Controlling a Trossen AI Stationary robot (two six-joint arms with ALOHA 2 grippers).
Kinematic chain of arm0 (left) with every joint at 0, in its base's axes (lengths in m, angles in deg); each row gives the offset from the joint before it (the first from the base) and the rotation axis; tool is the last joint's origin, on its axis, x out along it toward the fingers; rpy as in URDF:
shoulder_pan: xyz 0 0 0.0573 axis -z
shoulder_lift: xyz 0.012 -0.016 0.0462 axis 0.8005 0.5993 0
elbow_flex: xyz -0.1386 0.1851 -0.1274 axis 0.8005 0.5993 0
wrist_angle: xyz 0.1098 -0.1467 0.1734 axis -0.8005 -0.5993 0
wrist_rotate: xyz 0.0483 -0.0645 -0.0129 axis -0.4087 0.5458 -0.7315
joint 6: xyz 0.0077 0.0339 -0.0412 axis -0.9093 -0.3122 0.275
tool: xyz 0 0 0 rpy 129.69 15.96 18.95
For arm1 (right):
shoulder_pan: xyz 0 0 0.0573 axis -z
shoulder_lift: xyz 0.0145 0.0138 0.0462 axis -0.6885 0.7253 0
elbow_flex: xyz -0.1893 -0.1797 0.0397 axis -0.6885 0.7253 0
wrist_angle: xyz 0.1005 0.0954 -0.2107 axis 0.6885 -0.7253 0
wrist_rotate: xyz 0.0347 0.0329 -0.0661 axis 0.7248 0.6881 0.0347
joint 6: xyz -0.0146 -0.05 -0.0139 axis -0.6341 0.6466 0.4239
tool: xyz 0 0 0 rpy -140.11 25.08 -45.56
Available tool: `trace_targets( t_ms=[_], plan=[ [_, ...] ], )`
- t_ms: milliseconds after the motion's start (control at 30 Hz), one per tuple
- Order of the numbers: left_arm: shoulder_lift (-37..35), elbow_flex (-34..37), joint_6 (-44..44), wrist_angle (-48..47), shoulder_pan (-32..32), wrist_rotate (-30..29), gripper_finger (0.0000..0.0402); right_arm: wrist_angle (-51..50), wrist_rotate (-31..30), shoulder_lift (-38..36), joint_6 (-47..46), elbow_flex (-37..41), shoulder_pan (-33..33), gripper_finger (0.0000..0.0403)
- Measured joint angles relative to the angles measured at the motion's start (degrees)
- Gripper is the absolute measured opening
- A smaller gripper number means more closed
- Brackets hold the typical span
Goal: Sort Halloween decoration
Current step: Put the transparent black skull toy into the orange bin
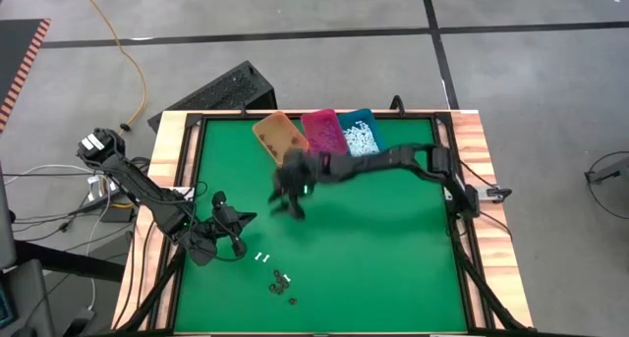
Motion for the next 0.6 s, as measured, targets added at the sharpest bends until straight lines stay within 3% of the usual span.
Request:
trace_targets(
  t_ms=[133, 333, 600],
  plan=[
    [0.0, 0.0, 0.1, 0.0, 0.1, -0.4, 0.0000, -0.1, -3.7, 0.0, 2.7, 0.4, -8.8, 0.0218],
    [0.0, 0.0, 0.6, 0.2, 1.8, -1.7, 0.0000, 3.0, -19.1, 1.3, 7.3, 0.6, -19.7, 0.0217],
    [0.0, 0.0, 1.6, 0.4, 2.9, -2.6, 0.0000, 12.0, -20.7, 7.2, 3.3, 0.6, -23.5, 0.0217]
  ],
)
